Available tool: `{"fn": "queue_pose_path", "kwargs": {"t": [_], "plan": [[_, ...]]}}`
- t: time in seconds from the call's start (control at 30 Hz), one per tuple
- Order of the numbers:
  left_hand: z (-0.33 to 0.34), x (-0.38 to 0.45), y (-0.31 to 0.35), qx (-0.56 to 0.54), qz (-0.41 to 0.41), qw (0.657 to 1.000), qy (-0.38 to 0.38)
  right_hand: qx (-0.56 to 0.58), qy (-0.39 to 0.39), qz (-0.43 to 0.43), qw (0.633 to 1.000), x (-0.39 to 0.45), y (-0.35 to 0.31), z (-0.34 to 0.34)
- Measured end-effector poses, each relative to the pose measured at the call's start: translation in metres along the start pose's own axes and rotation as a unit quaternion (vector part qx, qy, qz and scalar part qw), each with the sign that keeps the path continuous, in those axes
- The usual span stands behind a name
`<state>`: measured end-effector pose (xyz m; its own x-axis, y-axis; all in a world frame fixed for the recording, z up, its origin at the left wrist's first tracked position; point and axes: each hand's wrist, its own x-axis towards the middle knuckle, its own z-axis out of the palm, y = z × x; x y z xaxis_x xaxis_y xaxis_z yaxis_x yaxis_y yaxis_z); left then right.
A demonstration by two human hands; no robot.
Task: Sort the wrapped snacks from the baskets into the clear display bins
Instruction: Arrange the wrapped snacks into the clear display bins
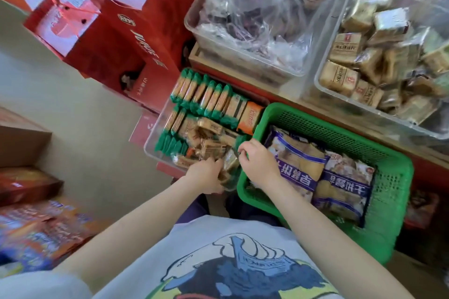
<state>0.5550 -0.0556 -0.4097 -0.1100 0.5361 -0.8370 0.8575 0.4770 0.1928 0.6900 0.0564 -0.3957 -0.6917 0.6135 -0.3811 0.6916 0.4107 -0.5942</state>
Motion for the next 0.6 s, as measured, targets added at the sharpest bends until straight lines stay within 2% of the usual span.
{"fn": "queue_pose_path", "kwargs": {"t": [0.1, 0.23, 0.33, 0.43, 0.5, 0.53, 0.6], "plan": [[-0.008, -0.001, -0.003, -0.118, 0.012, 0.992, 0.052, 0.025, -0.003, 0.026, 0.999, 0.002, -0.004, -0.004], [-0.057, -0.018, -0.004, -0.266, 0.050, 0.952, 0.146, 0.129, 0.047, 0.103, 0.985, 0.005, -0.010, -0.033], [-0.101, -0.032, 0.009, -0.262, 0.118, 0.921, 0.261, 0.266, 0.091, 0.160, 0.946, 0.007, -0.018, -0.068], [-0.139, -0.049, 0.046, -0.226, 0.210, 0.888, 0.341, 0.466, 0.068, 0.192, 0.861, 0.004, -0.025, -0.112], [-0.162, -0.062, 0.080, -0.206, 0.256, 0.868, 0.373, 0.559, 0.034, 0.157, 0.814, -0.003, -0.024, -0.144], [-0.173, -0.067, 0.096, -0.195, 0.274, 0.859, 0.386, 0.576, 0.028, 0.135, 0.806, -0.008, -0.024, -0.161], [-0.189, -0.070, 0.122, -0.170, 0.285, 0.852, 0.404, 0.562, 0.055, 0.115, 0.817, -0.014, -0.012, -0.191]]}}
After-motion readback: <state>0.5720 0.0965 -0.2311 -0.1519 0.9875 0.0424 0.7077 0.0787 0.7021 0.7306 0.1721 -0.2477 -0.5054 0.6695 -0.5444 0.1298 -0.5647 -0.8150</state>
